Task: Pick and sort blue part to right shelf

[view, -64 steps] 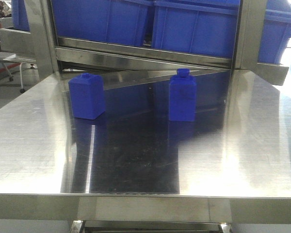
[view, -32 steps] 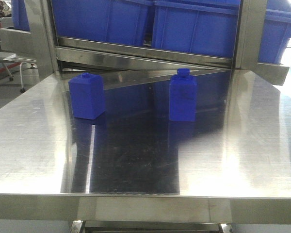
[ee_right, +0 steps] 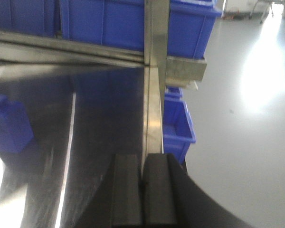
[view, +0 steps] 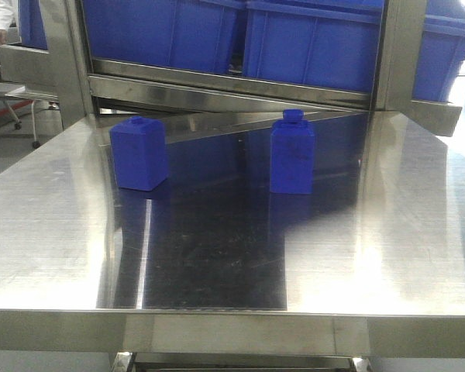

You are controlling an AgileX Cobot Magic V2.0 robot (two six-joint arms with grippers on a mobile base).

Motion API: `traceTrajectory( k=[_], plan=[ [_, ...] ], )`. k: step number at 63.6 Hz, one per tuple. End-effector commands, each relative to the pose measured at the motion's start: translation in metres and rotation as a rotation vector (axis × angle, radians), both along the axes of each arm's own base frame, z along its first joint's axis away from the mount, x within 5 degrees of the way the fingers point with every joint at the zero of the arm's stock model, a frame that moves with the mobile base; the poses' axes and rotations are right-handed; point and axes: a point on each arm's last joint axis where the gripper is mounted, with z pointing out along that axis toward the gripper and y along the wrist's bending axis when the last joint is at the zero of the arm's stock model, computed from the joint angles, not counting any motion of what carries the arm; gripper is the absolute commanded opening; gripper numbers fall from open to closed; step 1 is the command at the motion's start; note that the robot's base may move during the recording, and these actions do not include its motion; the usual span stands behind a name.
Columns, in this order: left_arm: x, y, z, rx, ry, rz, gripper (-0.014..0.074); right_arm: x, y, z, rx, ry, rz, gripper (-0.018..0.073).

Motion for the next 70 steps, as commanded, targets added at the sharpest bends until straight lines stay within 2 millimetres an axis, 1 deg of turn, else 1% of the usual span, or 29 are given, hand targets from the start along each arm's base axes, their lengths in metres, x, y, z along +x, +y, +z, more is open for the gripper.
traceTrajectory(
  k=[1,18,31,34,39,42,47,51,57,70],
  plan=[
    [-0.001,0.000,0.001,-0.013,-0.081,-0.002,0.0136,0.010,-0.001,0.022,-0.010,-0.046,-0.002,0.0055],
    [-0.001,0.000,0.001,-0.013,-0.081,-0.002,0.0136,0.038,0.007,0.035,0.071,0.110,0.055,0.0055],
    [-0.001,0.000,0.001,-0.013,-0.081,-0.002,0.0136,0.072,0.023,0.037,0.093,0.264,0.112,0.0072],
    [-0.001,0.000,0.001,-0.013,-0.081,-0.002,0.0136,0.080,0.026,0.035,0.085,0.306,0.120,0.0111],
    [-0.001,0.000,0.001,-0.013,-0.081,-0.002,0.0136,0.093,0.032,0.035,0.073,0.363,0.134,0.0223],
    [-0.001,0.000,0.001,-0.013,-0.081,-0.002,0.0136,0.101,0.037,0.036,0.066,0.393,0.145,0.0326],
    [-0.001,0.000,0.001,-0.013,-0.081,-0.002,0.0136,0.114,0.046,0.037,0.064,0.443,0.162,0.0536],
    [-0.001,0.000,0.001,-0.013,-0.081,-0.002,0.0136,0.123,0.053,0.037,0.074,0.498,0.165,0.0639],
    [-0.001,0.000,0.001,-0.013,-0.081,-0.002,0.0136,0.136,0.066,0.042,0.094,0.574,0.161,0.0613],
    [-0.001,0.000,0.001,-0.013,-0.081,-0.002,0.0136,0.170,0.093,0.055,0.073,0.813,0.121,0.0613]
  ],
)
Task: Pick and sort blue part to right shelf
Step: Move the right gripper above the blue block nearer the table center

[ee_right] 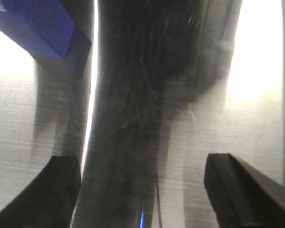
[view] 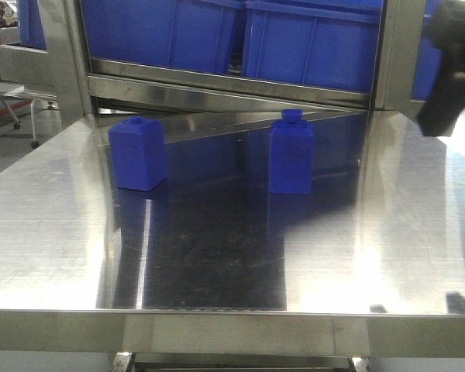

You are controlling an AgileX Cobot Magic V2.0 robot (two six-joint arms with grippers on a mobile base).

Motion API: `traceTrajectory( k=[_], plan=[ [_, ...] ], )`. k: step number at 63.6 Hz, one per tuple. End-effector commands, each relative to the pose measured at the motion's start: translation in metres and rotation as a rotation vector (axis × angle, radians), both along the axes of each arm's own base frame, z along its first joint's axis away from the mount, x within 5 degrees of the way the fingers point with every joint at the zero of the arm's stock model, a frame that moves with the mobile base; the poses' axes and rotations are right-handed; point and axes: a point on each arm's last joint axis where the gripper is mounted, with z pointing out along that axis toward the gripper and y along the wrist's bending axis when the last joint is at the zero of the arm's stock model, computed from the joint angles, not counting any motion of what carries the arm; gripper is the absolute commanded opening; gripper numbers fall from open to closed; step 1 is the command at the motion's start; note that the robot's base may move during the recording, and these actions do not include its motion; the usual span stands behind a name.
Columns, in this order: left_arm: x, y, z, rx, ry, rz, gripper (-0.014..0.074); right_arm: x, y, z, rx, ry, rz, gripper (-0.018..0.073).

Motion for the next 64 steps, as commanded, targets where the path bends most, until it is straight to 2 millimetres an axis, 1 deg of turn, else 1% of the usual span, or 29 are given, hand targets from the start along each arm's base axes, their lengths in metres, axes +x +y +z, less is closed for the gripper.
traceTrajectory(
  k=[1,2,13,20,21,27,35,45,55,64],
  plan=[
    [-0.001,0.000,0.001,-0.013,-0.081,-0.002,0.0136,0.017,0.011,0.021,0.001,0.018,-0.005,0.0613],
    [-0.001,0.000,0.001,-0.013,-0.081,-0.002,0.0136,0.020,0.013,0.024,0.001,0.022,-0.006,0.0613],
    [-0.001,0.000,0.001,-0.013,-0.081,-0.002,0.0136,0.049,0.037,0.034,-0.028,0.139,-0.004,0.0613],
    [-0.001,0.000,0.001,-0.013,-0.081,-0.002,0.0136,0.068,0.054,0.044,-0.024,0.164,0.008,0.0613],
    [-0.001,0.000,0.001,-0.013,-0.081,-0.002,0.0136,0.070,0.055,0.043,-0.026,0.173,0.008,0.0613],
    [-0.001,0.000,0.001,-0.013,-0.081,-0.002,0.0136,0.089,0.069,0.050,-0.010,0.176,-0.006,0.0613],
    [-0.001,0.000,0.001,-0.013,-0.081,-0.002,0.0136,0.111,0.084,0.049,0.006,0.192,-0.035,0.0613],
    [-0.001,0.000,0.001,-0.013,-0.081,-0.002,0.0136,0.132,0.095,0.053,0.005,0.199,-0.041,0.0613],
    [-0.001,0.000,0.001,-0.013,-0.081,-0.002,0.0136,0.147,0.103,0.051,-0.012,0.232,-0.049,0.0613],
    [-0.001,0.000,0.001,-0.013,-0.081,-0.002,0.0136,0.158,0.108,0.048,-0.007,0.223,-0.049,0.0613]
  ],
)
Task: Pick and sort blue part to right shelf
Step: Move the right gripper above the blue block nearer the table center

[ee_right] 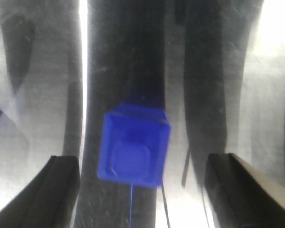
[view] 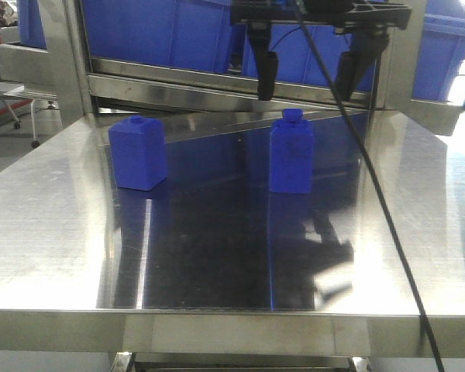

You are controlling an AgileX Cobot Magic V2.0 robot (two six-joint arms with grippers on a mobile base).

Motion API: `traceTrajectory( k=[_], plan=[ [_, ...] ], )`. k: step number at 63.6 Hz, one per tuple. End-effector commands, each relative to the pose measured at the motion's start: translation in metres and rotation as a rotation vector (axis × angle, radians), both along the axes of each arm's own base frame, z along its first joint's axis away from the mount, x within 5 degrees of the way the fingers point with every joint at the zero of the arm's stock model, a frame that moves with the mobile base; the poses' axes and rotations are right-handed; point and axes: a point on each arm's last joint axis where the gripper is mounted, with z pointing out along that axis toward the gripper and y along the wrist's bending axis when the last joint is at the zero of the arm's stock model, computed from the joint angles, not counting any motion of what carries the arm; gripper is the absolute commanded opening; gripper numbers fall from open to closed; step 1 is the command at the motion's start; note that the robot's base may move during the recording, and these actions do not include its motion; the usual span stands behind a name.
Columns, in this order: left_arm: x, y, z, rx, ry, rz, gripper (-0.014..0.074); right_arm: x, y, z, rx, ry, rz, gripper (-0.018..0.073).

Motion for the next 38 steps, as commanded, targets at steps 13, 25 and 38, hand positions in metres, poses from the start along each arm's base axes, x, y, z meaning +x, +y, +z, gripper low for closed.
traceTrajectory(
  k=[13,25,38],
  plan=[
    [-0.001,0.000,0.001,-0.013,-0.081,-0.002,0.0136,-0.001,-0.001,0.018,0.006,-0.013,-0.014,0.0613],
    [-0.001,0.000,0.001,-0.013,-0.081,-0.002,0.0136,0.000,0.000,0.010,0.021,0.025,-0.103,0.0613],
    [-0.001,0.000,0.001,-0.013,-0.081,-0.002,0.0136,0.003,0.001,-0.003,-0.002,0.066,-0.111,0.0613]
  ],
)
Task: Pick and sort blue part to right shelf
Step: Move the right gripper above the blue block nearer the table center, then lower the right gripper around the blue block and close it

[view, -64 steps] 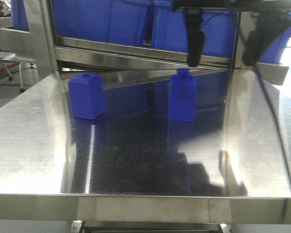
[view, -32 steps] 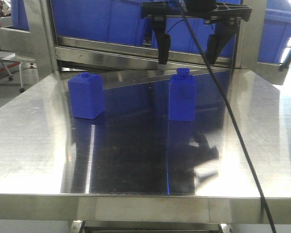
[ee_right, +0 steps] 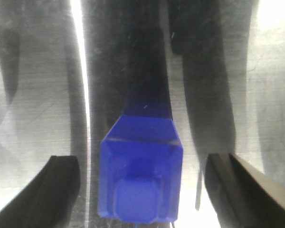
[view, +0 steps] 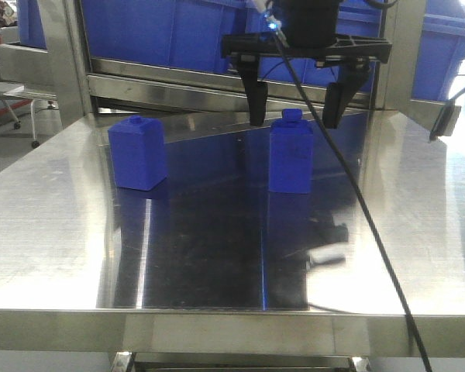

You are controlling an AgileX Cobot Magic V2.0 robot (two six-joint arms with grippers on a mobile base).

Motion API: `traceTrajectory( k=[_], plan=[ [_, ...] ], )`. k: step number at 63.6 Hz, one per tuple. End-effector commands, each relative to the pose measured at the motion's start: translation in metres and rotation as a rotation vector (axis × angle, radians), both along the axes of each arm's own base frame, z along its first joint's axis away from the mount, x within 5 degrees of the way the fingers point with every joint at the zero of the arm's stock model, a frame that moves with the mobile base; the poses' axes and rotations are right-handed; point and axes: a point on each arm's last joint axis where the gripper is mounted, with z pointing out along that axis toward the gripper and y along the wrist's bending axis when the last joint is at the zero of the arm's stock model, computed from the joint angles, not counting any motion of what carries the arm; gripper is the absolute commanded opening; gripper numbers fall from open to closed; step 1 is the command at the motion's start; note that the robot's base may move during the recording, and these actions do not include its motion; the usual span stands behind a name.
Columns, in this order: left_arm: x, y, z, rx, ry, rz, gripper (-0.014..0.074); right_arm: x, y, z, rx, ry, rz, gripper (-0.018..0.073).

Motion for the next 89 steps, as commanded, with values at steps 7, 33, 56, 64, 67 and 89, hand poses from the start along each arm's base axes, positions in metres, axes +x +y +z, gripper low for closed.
traceTrajectory(
  k=[7,33,56,64,67,89],
  plan=[
    [-0.001,0.000,0.001,-0.013,-0.081,-0.002,0.0136,-0.009,-0.005,0.019,-0.019,0.021,-0.013,0.0613],
    [-0.001,0.000,0.001,-0.013,-0.081,-0.002,0.0136,-0.007,-0.003,0.011,-0.035,0.023,0.006,0.0613],
    [-0.001,0.000,0.001,-0.013,-0.081,-0.002,0.0136,-0.005,0.000,0.000,-0.040,0.050,0.011,0.0613],
    [-0.001,0.000,0.001,-0.013,-0.081,-0.002,0.0136,-0.005,0.001,0.000,-0.037,0.054,0.010,0.0613],
    [-0.001,0.000,0.001,-0.013,-0.081,-0.002,0.0136,-0.005,0.001,0.000,-0.038,0.055,0.010,0.0613],
    [-0.001,0.000,0.001,-0.013,-0.081,-0.002,0.0136,-0.006,0.002,0.000,-0.027,0.062,0.010,0.0435]
  ],
)
